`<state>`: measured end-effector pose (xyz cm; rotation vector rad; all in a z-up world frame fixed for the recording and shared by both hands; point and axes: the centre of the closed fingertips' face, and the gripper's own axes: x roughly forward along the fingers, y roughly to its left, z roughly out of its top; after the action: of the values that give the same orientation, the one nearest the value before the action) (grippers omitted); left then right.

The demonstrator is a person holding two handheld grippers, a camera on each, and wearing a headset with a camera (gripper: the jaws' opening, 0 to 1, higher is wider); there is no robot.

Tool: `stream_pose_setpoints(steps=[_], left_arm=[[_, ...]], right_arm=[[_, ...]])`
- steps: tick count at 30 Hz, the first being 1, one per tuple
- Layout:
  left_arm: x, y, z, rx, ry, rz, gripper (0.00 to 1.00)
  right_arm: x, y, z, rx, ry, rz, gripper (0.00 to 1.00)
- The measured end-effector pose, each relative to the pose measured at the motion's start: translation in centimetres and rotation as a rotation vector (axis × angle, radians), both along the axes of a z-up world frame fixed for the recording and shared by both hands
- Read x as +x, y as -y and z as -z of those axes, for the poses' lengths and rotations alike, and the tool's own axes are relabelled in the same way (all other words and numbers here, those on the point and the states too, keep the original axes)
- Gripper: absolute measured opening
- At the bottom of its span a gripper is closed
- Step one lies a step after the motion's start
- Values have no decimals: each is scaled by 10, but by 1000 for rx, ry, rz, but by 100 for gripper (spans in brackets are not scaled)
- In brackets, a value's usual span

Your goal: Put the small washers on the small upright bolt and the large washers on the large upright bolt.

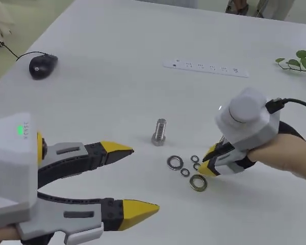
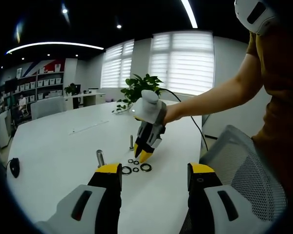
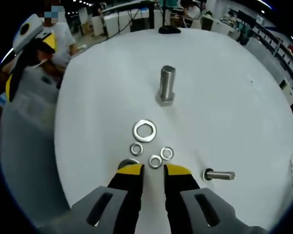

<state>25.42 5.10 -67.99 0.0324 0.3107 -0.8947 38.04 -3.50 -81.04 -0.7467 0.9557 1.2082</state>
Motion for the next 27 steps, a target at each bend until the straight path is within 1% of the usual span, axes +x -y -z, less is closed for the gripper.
stream_pose_setpoints(steps=[1,3,4,5,6,8,10,12,13,15,17,19,22,23,25,27], left_arm=[[0,0,0,-1,0,0,53],[0,0,0,-4,-1,0,53],[0,0,0,-4,-1,-1,53],[0,0,0,-5,-1,-1,53],[1,0,0,-7,-1,-2,53],[1,0,0,-9,-1,-2,53],[2,1,0,-10,-2,-1,53],[2,1,1,-10,-1,0,53],[2,1,1,-12,-2,0,53],[2,1,0,-13,0,-1,53],[2,1,0,-14,1,-2,53],[2,1,0,-14,0,-1,53],[2,1,2,-11,-2,0,53],[2,1,2,-11,-2,0,53],[2,2,1,-13,-1,0,53],[2,2,1,-14,1,-1,53]], right_arm=[[0,-1,0,3,1,3,18],[1,-3,1,6,-13,30,19],[2,-3,2,1,-12,47,19],[1,-3,3,-2,-22,53,19],[1,-2,4,-11,-29,77,19],[2,-3,6,-16,-22,84,19],[0,-4,8,-23,-31,105,20],[-1,-5,10,-28,-29,105,20],[-2,-5,9,-27,-31,118,20],[4,-1,11,-41,-16,135,18],[3,-2,11,-40,-16,134,18],[6,-2,12,-36,-21,150,18],[4,-3,11,-32,-24,181,18],[3,-3,11,-33,-23,177,18],[5,-3,12,-44,-4,175,17],[4,-3,12,-48,2,173,16]])
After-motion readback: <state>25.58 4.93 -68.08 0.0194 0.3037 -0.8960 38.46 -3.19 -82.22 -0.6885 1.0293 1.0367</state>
